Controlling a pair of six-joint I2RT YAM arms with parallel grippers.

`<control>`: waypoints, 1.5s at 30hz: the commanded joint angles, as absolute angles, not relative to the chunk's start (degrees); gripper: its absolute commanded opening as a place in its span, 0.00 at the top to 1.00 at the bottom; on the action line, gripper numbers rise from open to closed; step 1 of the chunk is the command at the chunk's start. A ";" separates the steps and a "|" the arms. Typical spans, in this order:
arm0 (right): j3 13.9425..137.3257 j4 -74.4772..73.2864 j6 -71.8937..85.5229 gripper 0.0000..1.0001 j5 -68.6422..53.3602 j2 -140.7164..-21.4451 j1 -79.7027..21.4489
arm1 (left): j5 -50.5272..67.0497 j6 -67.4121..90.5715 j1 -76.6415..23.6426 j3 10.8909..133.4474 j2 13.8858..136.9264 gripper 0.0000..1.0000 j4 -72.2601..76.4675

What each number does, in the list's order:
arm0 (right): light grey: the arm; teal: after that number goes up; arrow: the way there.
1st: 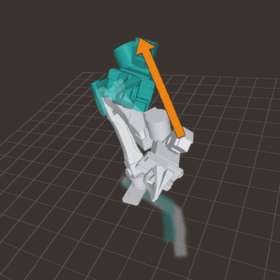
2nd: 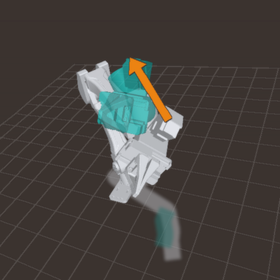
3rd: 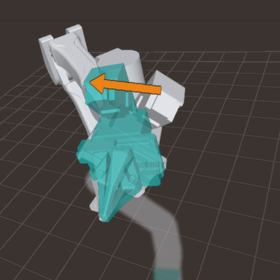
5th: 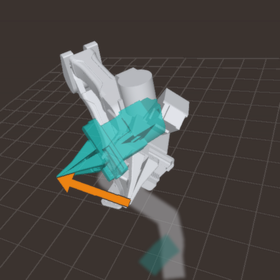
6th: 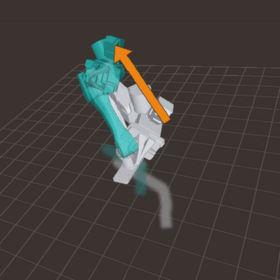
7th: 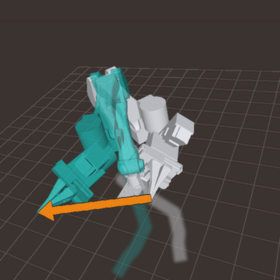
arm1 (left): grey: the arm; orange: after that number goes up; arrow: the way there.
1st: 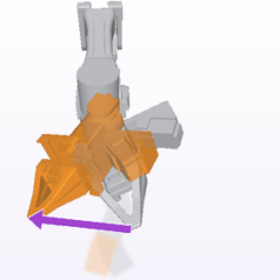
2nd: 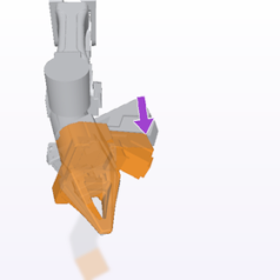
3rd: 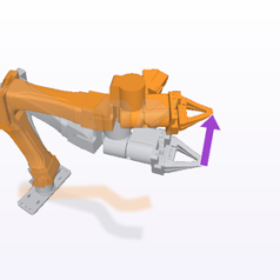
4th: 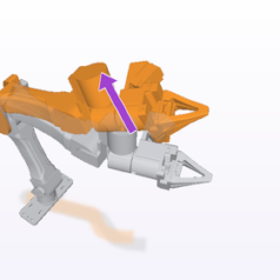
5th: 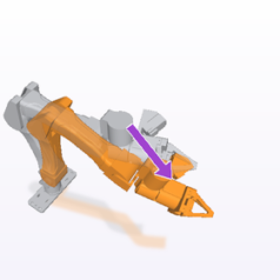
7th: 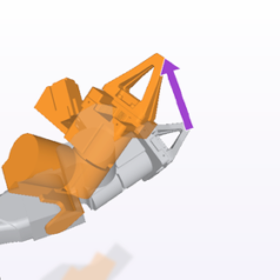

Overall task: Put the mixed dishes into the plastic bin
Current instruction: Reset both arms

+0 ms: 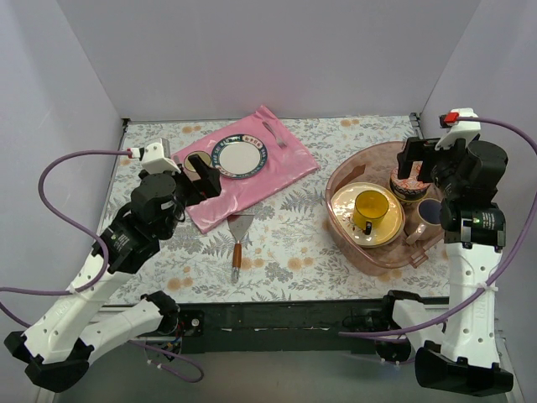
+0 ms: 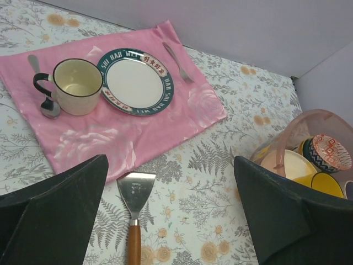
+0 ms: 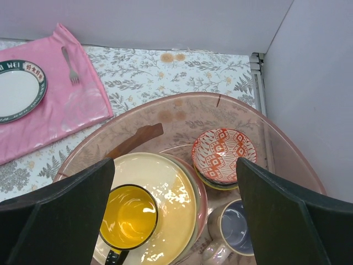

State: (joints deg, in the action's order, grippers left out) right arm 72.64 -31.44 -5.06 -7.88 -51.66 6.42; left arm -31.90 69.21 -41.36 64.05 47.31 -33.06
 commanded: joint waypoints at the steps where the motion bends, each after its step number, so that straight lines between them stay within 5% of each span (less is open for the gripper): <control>1: 74.18 -28.39 -2.90 0.01 -6.07 -49.92 6.68 | -26.03 68.11 -39.20 68.55 48.43 0.02 -36.38; 45: 72.25 -28.04 -2.02 0.01 -0.53 -47.64 6.68 | -21.71 71.46 -39.20 65.57 40.78 0.02 -37.97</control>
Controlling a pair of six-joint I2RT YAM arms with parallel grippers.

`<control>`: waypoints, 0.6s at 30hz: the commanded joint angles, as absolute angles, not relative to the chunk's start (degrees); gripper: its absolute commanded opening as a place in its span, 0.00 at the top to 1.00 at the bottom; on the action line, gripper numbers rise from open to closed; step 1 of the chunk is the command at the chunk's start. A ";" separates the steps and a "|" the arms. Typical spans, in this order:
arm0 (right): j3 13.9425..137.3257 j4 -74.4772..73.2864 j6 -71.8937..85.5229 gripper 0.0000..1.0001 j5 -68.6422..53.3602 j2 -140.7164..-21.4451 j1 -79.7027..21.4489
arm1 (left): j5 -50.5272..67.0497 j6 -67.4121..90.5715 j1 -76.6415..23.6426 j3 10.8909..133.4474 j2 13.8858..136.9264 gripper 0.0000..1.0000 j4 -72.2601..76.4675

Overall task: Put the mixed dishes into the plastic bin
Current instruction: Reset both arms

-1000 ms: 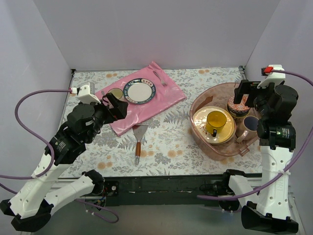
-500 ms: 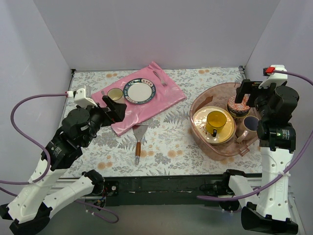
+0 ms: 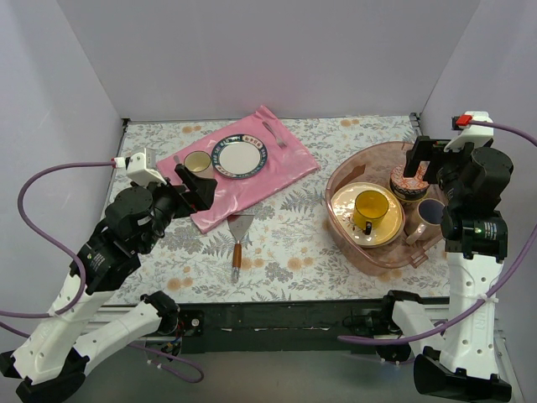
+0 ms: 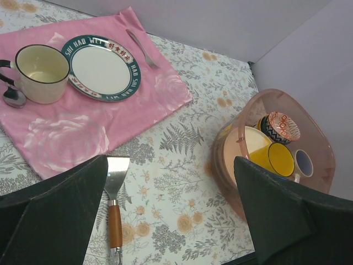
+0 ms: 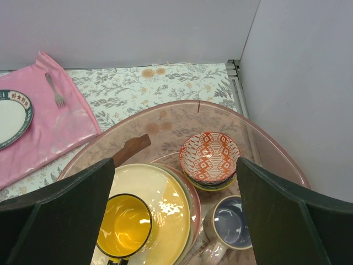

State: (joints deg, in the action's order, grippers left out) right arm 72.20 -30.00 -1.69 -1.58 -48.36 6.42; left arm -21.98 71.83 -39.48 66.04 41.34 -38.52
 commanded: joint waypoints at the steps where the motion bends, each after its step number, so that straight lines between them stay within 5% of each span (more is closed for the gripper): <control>1: 72.33 -28.04 -2.02 0.01 -0.53 -47.72 6.68 | -21.71 71.54 -39.20 65.65 40.69 0.02 -38.06; 18: 72.86 -28.30 -1.67 0.01 -0.62 -47.81 6.68 | -21.80 70.75 -39.20 65.74 40.78 0.02 -37.97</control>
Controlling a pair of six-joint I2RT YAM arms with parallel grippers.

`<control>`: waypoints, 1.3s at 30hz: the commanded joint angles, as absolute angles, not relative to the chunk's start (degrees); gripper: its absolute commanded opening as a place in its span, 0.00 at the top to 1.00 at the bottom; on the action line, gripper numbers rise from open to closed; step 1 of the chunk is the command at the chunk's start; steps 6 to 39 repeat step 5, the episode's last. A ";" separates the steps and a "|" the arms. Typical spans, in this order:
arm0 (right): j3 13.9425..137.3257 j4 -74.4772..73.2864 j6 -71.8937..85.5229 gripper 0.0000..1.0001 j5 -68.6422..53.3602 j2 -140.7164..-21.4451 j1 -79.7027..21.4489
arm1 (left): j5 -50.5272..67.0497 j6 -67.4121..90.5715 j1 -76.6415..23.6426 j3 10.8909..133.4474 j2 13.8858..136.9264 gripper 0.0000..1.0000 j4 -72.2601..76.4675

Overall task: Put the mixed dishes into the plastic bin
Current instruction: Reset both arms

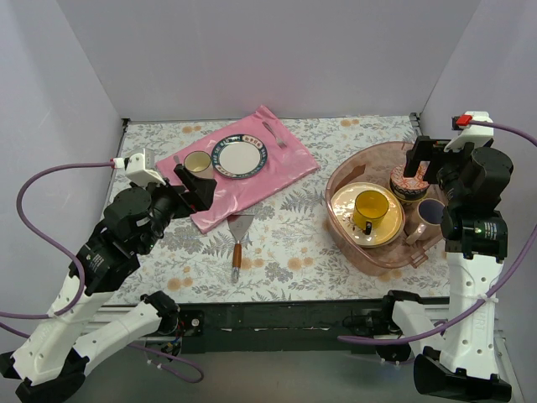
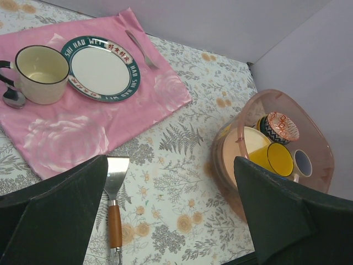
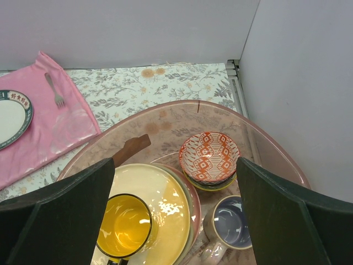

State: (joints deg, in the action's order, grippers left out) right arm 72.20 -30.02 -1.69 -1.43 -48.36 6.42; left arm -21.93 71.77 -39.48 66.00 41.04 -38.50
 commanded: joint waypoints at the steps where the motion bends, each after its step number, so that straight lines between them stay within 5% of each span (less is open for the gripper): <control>1: 72.77 -28.39 -1.67 0.02 -0.70 -47.90 6.68 | -21.71 70.75 -39.20 65.83 40.87 0.02 -38.06; 39: 72.60 -28.04 -1.67 0.01 -1.76 -47.90 6.68 | -21.71 70.49 -39.20 65.74 41.04 0.02 -37.88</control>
